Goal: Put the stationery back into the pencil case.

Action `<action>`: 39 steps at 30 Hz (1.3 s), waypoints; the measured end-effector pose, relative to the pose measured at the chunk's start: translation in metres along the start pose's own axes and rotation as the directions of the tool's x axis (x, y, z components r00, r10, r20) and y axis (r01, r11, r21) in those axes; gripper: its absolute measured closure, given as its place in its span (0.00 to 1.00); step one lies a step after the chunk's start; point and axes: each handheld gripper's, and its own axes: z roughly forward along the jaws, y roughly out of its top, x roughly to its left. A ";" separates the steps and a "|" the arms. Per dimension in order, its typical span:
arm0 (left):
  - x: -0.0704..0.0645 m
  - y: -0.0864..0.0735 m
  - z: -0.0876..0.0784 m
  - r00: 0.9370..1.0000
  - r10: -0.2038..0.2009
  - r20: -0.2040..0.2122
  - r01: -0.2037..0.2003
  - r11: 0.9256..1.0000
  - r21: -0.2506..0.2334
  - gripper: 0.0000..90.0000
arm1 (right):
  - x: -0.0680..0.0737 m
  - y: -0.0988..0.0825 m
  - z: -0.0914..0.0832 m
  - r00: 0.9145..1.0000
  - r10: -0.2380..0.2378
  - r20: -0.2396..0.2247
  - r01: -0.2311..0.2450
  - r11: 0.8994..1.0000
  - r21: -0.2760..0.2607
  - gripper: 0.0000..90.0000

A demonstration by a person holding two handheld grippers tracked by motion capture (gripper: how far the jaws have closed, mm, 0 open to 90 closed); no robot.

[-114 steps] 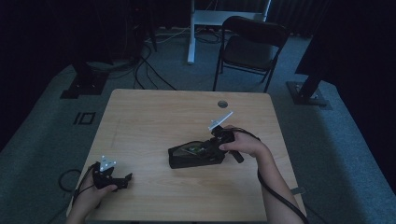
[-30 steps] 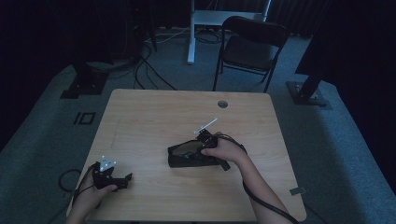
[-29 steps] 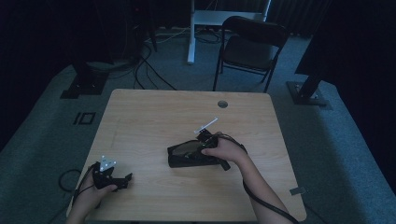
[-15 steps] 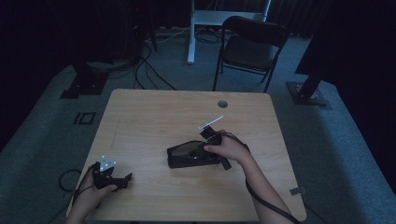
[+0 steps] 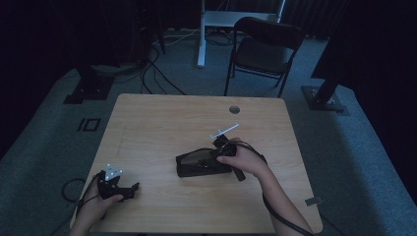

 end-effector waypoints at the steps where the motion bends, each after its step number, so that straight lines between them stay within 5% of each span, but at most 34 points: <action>1: 0.000 0.000 0.000 1.000 0.000 0.000 0.000 1.000 0.000 0.02 | 0.001 -0.001 -0.002 1.000 -0.003 0.001 0.003 1.000 -0.007 0.34; 15: 0.000 0.000 0.000 1.000 0.000 -0.001 0.000 1.000 -0.001 0.02 | 0.017 -0.020 -0.026 0.991 -0.117 0.060 0.124 0.985 -0.119 0.29; 20: 0.000 0.000 0.000 1.000 0.001 -0.001 -0.001 1.000 0.000 0.02 | 0.019 -0.030 -0.034 0.977 -0.187 0.102 0.200 0.969 -0.142 0.27; 30: 0.000 0.000 0.000 1.000 0.000 0.000 0.000 1.000 0.000 0.02 | 0.019 -0.057 -0.050 0.970 -0.199 0.142 0.223 0.958 -0.180 0.27; 39: 0.000 0.000 0.000 1.000 0.000 0.000 0.000 1.000 0.000 0.02 | 0.011 -0.083 -0.070 0.966 -0.164 0.199 0.208 0.951 -0.228 0.25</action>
